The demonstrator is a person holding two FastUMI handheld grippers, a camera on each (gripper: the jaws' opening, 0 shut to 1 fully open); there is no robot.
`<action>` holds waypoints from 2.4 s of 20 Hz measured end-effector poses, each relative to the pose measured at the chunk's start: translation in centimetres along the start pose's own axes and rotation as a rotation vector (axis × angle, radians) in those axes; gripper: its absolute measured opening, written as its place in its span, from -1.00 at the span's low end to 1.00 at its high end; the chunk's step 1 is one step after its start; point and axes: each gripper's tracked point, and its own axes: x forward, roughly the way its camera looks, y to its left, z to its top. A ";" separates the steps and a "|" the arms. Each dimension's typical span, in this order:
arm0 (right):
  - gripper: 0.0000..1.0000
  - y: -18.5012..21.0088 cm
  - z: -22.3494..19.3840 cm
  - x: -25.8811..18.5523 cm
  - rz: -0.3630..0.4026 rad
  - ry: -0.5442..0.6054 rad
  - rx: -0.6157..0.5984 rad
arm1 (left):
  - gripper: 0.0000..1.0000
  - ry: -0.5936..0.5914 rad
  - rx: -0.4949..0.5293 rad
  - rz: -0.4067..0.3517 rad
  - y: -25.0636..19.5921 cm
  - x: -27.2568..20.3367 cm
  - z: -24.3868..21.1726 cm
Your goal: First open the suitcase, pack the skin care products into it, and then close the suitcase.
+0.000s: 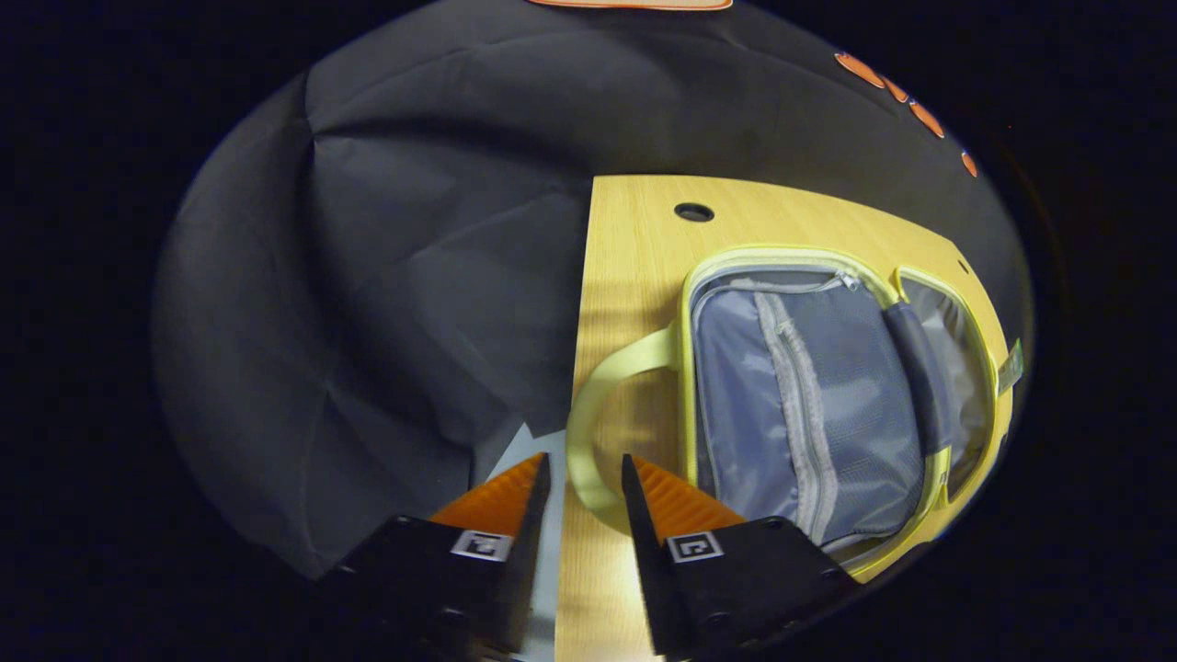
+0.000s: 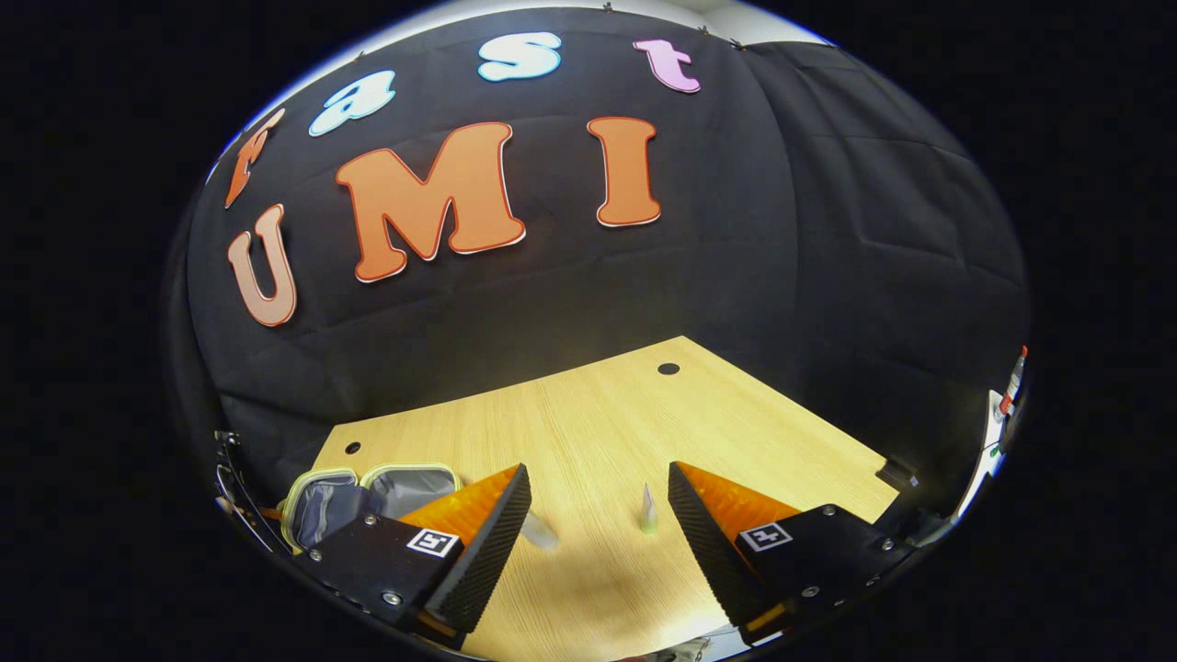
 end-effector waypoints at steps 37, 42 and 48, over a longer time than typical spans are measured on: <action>0.91 -19.5 -3.5 5.9 0.168 0.246 -0.074 | 0.99 -0.330 0.235 -0.291 -63.9 -13.2 2.9; 0.91 -20.2 -4.1 6.0 0.152 0.270 -0.079 | 0.84 -0.330 0.264 -0.256 -64.8 -11.4 2.4; 0.92 -19.5 -4.5 5.7 0.159 0.288 -0.097 | -0.29 -0.319 0.266 -0.273 -65.8 -11.0 2.0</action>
